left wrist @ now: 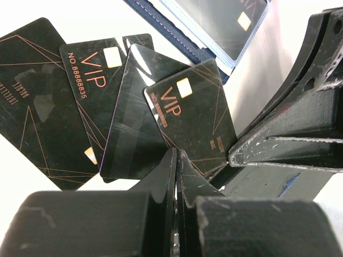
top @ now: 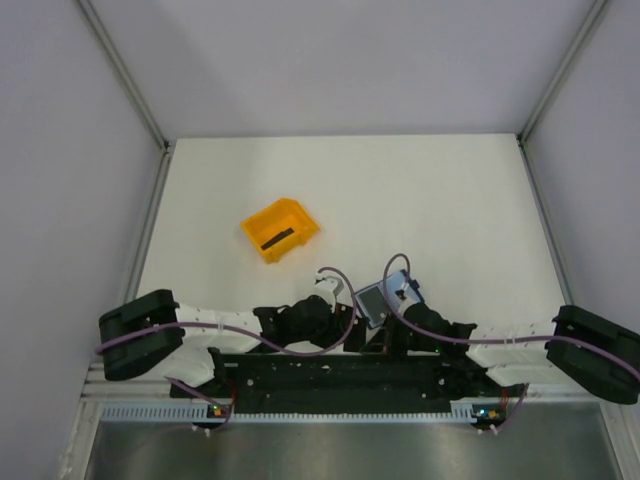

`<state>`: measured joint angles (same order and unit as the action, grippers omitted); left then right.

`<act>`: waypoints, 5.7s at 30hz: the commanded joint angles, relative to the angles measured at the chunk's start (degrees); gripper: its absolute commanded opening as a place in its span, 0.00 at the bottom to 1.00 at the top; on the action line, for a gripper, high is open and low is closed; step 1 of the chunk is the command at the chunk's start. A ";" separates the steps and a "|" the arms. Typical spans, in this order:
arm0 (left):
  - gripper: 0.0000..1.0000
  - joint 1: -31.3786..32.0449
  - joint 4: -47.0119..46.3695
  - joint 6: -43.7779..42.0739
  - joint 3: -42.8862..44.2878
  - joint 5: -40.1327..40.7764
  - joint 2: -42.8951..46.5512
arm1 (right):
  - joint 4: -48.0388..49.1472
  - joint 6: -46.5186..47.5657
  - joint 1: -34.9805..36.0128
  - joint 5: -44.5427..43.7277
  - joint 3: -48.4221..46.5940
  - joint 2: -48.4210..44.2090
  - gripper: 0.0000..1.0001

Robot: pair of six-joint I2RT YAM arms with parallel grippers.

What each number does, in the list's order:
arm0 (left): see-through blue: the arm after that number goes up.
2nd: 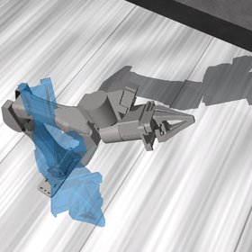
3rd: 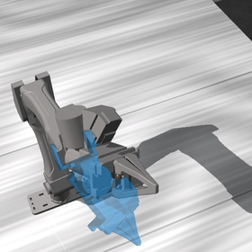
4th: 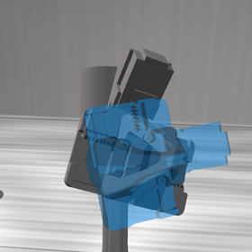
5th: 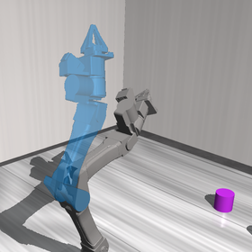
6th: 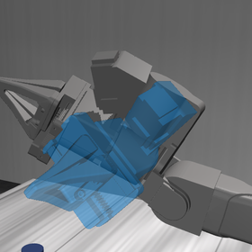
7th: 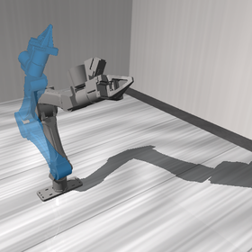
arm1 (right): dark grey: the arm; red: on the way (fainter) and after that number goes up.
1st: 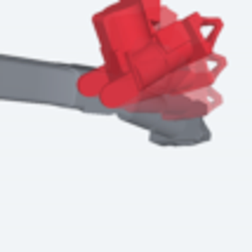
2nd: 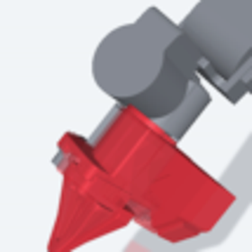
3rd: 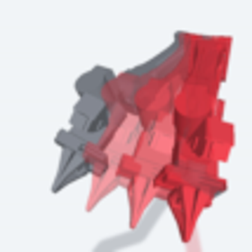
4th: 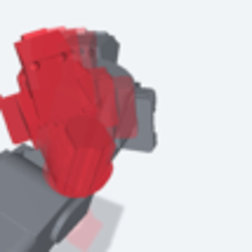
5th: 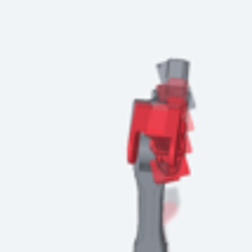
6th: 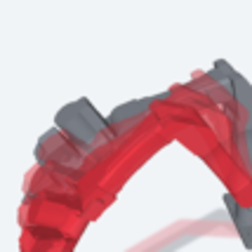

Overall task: Put the credit cards into the card holder
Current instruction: Pick up the credit card at the corner of the board, then turn over the card slot in the card holder.

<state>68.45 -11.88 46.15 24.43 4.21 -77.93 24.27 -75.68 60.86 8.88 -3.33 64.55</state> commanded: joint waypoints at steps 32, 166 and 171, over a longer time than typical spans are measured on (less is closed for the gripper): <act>0.45 -24.59 10.74 -11.00 6.51 -1.82 26.49 | -31.31 23.99 0.66 -14.34 -16.61 -29.39 0.00; 0.00 -21.95 -11.59 -1.06 -5.53 -26.00 15.97 | -70.06 59.07 -29.04 -19.78 -52.74 15.34 0.00; 0.00 -21.86 -11.94 -0.98 -5.62 -26.18 15.35 | -71.20 59.86 -29.04 -21.19 -53.27 15.78 0.00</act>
<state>46.26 -20.23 45.67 17.50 -21.98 -62.11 -45.93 -17.32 32.45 -10.04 -53.43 79.70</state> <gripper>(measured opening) 0.013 0.006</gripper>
